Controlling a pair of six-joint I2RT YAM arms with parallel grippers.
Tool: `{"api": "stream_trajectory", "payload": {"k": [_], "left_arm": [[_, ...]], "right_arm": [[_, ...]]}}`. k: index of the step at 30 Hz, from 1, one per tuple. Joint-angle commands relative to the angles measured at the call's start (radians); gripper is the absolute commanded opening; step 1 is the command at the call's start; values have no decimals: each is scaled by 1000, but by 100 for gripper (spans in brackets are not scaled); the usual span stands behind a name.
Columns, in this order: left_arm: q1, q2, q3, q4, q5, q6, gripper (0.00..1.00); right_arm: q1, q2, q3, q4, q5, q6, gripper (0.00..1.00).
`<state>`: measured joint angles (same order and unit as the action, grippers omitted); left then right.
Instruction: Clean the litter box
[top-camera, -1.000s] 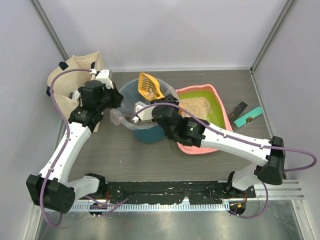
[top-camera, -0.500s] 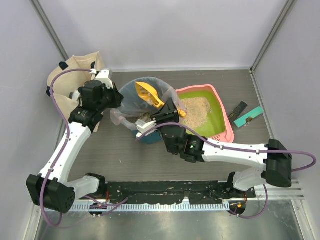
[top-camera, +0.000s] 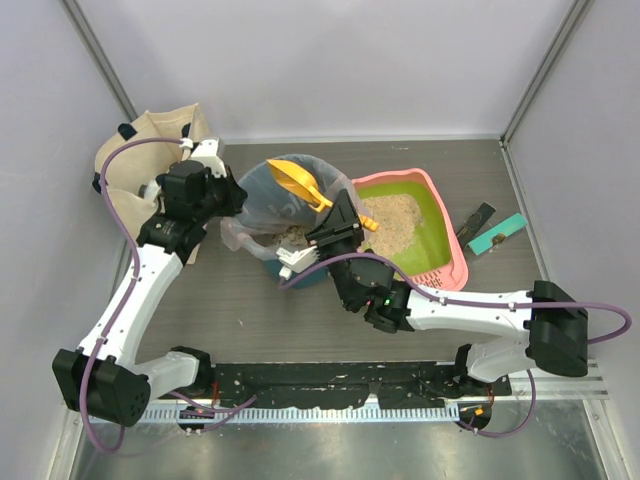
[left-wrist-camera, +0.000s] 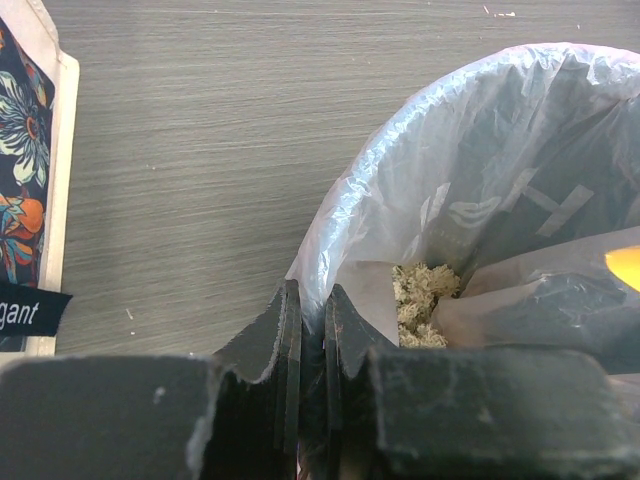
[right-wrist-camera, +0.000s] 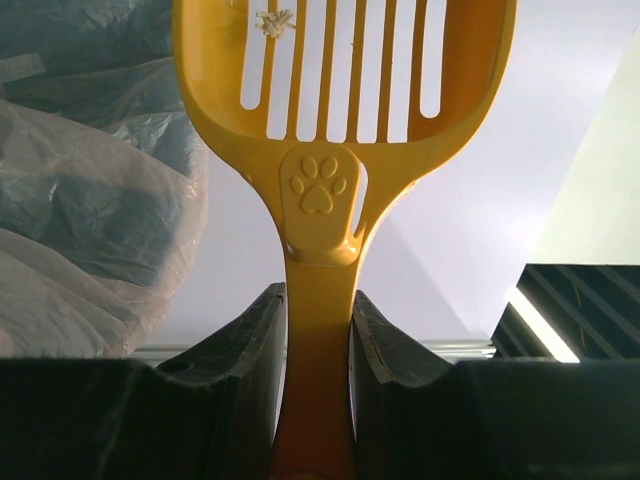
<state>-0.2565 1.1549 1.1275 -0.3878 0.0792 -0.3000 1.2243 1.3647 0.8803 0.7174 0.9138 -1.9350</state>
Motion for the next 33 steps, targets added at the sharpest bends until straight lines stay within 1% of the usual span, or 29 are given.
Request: {"api": "stream_trajectory", "payload": {"k": [1, 4, 5, 6, 7, 8, 9, 10, 12, 13, 14, 17, 20, 28, 30, 33], "left_arm": [[-7, -11, 23, 30, 40, -8, 0], [-7, -11, 23, 29, 40, -7, 0], [-9, -11, 23, 29, 39, -8, 0], [-9, -11, 22, 29, 39, -5, 0], [-7, -11, 22, 27, 39, -7, 0], [-7, -11, 22, 27, 39, -5, 0], [-7, -11, 23, 27, 39, -5, 0], [-9, -9, 23, 26, 40, -7, 0], [-9, -8, 25, 26, 44, -7, 0], [-7, -7, 25, 26, 44, -5, 0], [-7, -6, 25, 26, 42, -7, 0], [-9, -3, 23, 27, 44, -8, 0], [-9, -1, 23, 29, 44, -8, 0], [-9, -15, 23, 29, 45, -8, 0], [-9, -20, 23, 30, 44, -8, 0], [-9, -21, 22, 30, 37, -5, 0]], "right_arm": [[7, -68, 9, 106, -15, -170, 1], [7, -85, 19, 42, 22, -127, 1], [7, -102, 17, -14, 37, -108, 1], [7, -113, 14, -51, 55, -82, 1], [9, -124, 8, -100, 89, -15, 1], [9, -153, -4, -228, 106, 29, 1], [10, -165, -13, -295, 121, 68, 1], [11, -180, -26, -346, 132, 138, 1], [12, -210, -69, -462, 148, 191, 1], [14, -216, -81, -537, 151, 243, 1], [14, -219, -104, -564, 155, 257, 1], [14, -228, -118, -576, 152, 269, 1], [14, -230, -89, -576, 151, 260, 1], [12, -222, 40, -363, 152, 163, 1], [15, -220, 40, -343, 152, 156, 1], [24, -226, -1, -366, 157, 172, 1]]}}
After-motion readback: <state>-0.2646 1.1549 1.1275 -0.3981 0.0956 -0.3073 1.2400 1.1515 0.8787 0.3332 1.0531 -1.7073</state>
